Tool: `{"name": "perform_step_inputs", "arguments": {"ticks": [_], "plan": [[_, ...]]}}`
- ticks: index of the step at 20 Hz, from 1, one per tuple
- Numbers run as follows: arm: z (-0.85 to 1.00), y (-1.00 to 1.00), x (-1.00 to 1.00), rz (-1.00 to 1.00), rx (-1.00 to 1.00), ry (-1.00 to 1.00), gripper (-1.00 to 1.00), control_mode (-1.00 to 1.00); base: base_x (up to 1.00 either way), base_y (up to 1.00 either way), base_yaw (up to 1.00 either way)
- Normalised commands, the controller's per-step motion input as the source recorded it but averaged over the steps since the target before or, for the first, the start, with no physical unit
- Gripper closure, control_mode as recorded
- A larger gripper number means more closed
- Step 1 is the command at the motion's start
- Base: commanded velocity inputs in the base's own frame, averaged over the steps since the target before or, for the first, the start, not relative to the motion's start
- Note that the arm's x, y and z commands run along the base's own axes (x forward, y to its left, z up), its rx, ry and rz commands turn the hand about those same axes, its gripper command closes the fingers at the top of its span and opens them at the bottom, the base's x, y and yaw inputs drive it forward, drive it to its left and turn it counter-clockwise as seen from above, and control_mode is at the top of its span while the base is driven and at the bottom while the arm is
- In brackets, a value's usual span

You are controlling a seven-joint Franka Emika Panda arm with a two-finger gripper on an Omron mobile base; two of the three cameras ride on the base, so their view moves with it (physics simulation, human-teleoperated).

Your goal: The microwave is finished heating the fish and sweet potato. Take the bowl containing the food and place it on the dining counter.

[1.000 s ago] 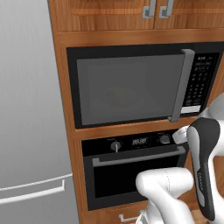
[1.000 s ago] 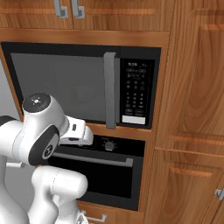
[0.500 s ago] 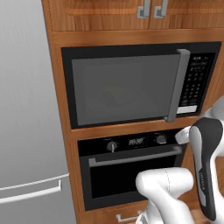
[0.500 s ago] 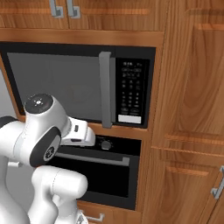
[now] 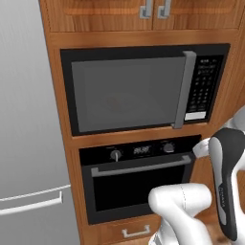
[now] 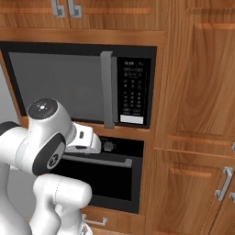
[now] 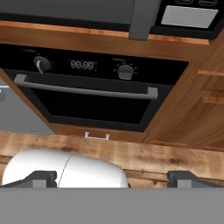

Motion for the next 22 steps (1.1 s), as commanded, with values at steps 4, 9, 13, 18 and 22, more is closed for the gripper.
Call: {"name": "perform_step_inputs", "arguments": {"ticks": [4,9,13,18,22], "plan": [[0.00,0.00,0.00,0.00,0.00,0.00,-1.00,1.00,-0.35,-0.37,0.00],[0.00,0.00,0.00,0.00,0.00,0.00,-1.00,1.00,-0.32,-0.43,0.00],[0.00,0.00,0.00,0.00,0.00,0.00,-1.00,1.00,-0.43,-0.23,0.00],[0.00,-0.01,-0.05,0.00,0.00,0.00,-1.00,-1.00,-0.08,-0.02,0.00],[0.00,0.00,-0.01,0.00,0.00,0.00,-1.00,-1.00,0.00,0.00,0.00]]}}
